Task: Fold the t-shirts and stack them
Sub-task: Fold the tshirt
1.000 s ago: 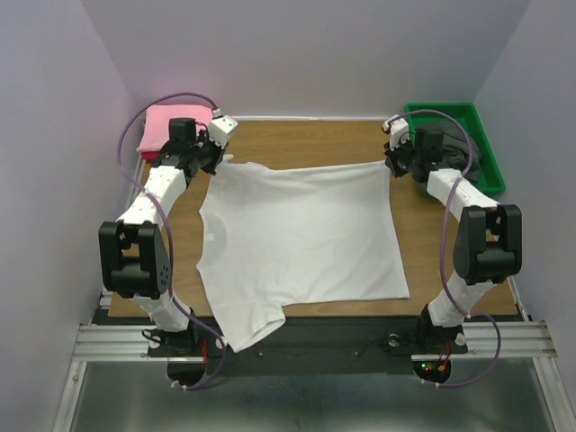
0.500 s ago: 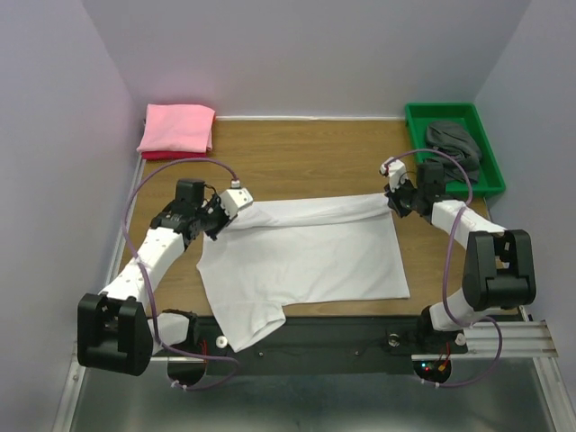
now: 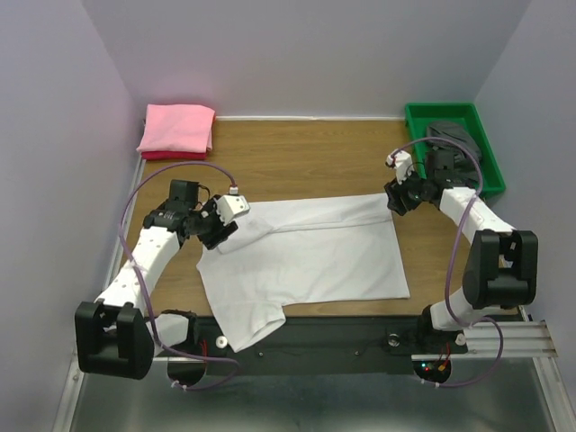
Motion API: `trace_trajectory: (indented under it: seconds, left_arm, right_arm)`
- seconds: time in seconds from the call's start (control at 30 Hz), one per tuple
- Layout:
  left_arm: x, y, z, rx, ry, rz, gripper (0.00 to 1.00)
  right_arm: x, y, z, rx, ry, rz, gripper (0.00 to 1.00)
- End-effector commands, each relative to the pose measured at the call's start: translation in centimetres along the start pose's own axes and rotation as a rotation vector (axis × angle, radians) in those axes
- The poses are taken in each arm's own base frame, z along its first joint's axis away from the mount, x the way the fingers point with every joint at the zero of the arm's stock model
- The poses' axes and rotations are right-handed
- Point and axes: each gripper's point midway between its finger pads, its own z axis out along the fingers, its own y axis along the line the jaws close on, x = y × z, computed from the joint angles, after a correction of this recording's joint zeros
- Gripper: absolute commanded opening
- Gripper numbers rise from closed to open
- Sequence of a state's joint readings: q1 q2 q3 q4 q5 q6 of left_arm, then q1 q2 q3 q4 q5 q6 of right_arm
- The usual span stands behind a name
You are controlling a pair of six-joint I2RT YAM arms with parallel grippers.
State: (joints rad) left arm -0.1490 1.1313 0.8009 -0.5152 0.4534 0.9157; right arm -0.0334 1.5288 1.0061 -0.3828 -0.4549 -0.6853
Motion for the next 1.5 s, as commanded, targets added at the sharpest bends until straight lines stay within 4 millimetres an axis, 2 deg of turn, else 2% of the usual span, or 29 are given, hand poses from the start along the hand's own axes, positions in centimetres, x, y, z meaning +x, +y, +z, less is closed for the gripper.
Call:
trace_trajectory:
  seconds: [0.0, 0.03, 0.07, 0.17, 0.3, 0.43, 0.53, 0.7, 0.8, 0.93, 1.07, 1.2, 1.27, 1.33, 1.37, 1.43, 1.47]
  left_arm:
    - [-3.2, 0.8, 1.0, 0.073, -0.091, -0.062, 0.62]
    - [-3.7, 1.0, 1.3, 0.091, -0.097, -0.088, 0.62]
    - [-4.1, 1.1, 1.7, 0.114, -0.102, -0.127, 0.62]
    - [-5.4, 2.0, 3.4, 0.176, -0.116, -0.19, 0.63]
    - [-6.3, 3.0, 5.4, 0.211, -0.122, -0.233, 0.64]
    - [-6.1, 2.3, 6.9, 0.251, -0.106, -0.243, 0.66]
    - [-6.0, 1.2, 7.9, 0.293, -0.09, -0.247, 0.66]
    - [-5.9, 0.4, 8.5, 0.321, -0.083, -0.248, 0.66]
    - [-5.8, -0.1, 8.9, 0.332, -0.073, -0.242, 0.66]
    - [-6.2, -0.4, 9.5, 0.336, -0.065, -0.235, 0.66]
    - [-6.3, -0.6, 10.5, 0.336, -0.047, -0.227, 0.66]
    - [-6.3, 0.0, 11.3, 0.317, -0.047, -0.229, 0.66]
    - [-6.9, -0.2, 11.3, 0.339, -0.064, -0.221, 0.6]
    - [-7.5, -1.0, 10.6, 0.373, -0.075, -0.201, 0.45]
    - [-7.5, -1.7, 9.8, 0.385, -0.073, -0.173, 0.33]
    - [-7.9, -3.4, 8.9, 0.418, -0.075, -0.122, 0.21]
    - [-8.3, -4.1, 7.8, 0.423, -0.083, -0.098, 0.12]
  right_arm:
    - [-1.2, 1.3, 1.1, -0.14, -0.002, 0.08, 0.57]
    - [-2.2, 1.2, 1.2, -0.164, -0.017, 0.087, 0.56]
    - [-2.0, 1.5, 1.5, -0.188, 0.003, 0.116, 0.53]
    - [-0.8, 1.6, 3.0, -0.212, 0.06, 0.151, 0.48]
    - [0.9, 1.8, 3.9, -0.219, 0.117, 0.189, 0.48]
    - [1.8, 2.0, 4.4, -0.222, 0.15, 0.219, 0.49]
    - [2.4, 2.5, 4.1, -0.236, 0.165, 0.216, 0.47]
    - [2.6, 3.3, 3.0, -0.253, 0.173, 0.186, 0.38]
    - [3.6, 3.5, 2.8, -0.259, 0.207, 0.166, 0.34]
    - [5.4, 3.4, 3.1, -0.252, 0.268, 0.144, 0.33]
    - [6.2, 3.4, 3.1, -0.251, 0.288, 0.117, 0.33]
    - [6.5, 3.2, 3.1, -0.244, 0.299, 0.097, 0.34]
    - [6.3, 3.0, 3.1, -0.24, 0.295, 0.092, 0.34]
    - [5.9, 2.8, 3.1, -0.236, 0.287, 0.093, 0.34]
    - [5.9, 2.7, 3.1, -0.232, 0.287, 0.098, 0.35]
    - [5.6, 2.6, 3.1, -0.23, 0.28, 0.097, 0.35]
    - [5.4, 2.6, 3.1, -0.229, 0.277, 0.099, 0.35]
